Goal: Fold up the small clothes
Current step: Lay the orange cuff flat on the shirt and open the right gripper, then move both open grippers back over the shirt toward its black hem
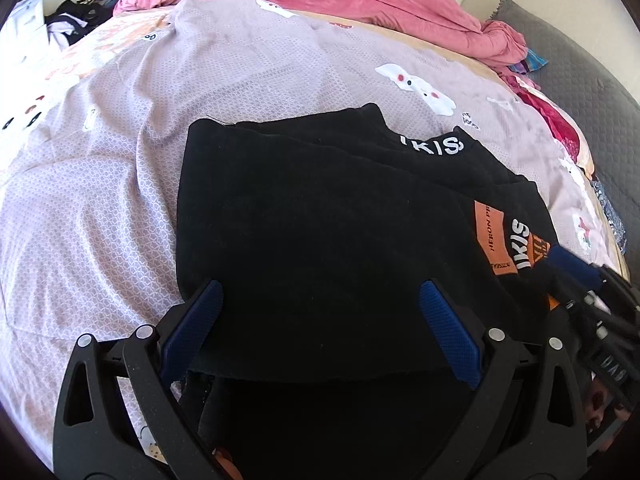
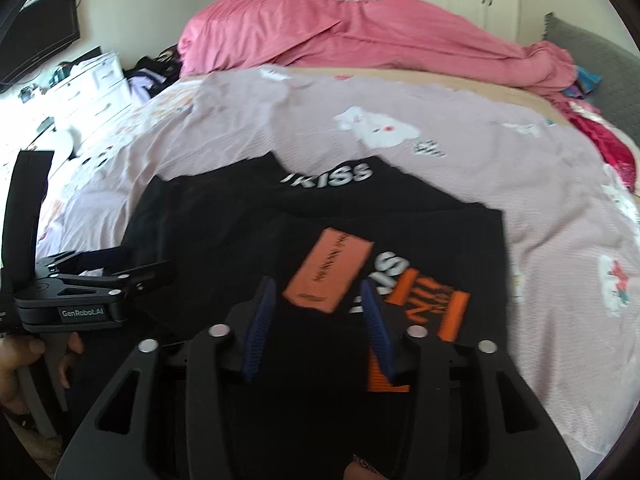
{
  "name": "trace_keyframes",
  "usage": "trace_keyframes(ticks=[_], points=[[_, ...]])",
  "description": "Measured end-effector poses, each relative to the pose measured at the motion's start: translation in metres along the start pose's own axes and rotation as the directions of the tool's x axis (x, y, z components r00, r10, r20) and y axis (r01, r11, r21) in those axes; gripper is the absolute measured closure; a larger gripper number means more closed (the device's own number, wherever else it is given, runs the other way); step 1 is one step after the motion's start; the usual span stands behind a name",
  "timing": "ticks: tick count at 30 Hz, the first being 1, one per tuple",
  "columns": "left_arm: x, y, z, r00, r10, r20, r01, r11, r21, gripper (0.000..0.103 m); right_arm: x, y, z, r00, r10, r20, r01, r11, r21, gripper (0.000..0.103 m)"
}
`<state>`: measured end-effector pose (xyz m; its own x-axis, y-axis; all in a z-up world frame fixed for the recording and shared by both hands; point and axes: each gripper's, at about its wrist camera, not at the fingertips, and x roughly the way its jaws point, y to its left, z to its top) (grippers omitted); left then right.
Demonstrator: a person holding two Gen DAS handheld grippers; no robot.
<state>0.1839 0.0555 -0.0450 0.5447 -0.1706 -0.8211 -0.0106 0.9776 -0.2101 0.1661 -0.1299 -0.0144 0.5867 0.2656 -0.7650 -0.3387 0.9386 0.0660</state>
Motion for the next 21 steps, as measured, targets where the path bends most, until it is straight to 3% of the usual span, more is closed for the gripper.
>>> trace_keyframes(ticks=[5, 9, 21], points=[[-0.001, 0.001, -0.001, 1.000, -0.004, 0.001, 0.004, 1.000, 0.005, 0.011, 0.023, -0.003, -0.014, 0.993, -0.043, -0.113, 0.043, 0.999, -0.005, 0.057], [-0.002, 0.002, -0.001, 1.000, -0.016, 0.002, 0.016, 1.000, 0.000, 0.011, 0.021, -0.005, -0.023, 0.992, -0.073, -0.102, 0.069, 0.997, -0.038, 0.057], [-0.004, 0.002, -0.002, 1.000, -0.021, 0.004, 0.021, 1.000, -0.006, 0.011, 0.005, -0.011, -0.024, 0.997, -0.023, -0.067, 0.026, 0.999, 0.042, 0.052]])
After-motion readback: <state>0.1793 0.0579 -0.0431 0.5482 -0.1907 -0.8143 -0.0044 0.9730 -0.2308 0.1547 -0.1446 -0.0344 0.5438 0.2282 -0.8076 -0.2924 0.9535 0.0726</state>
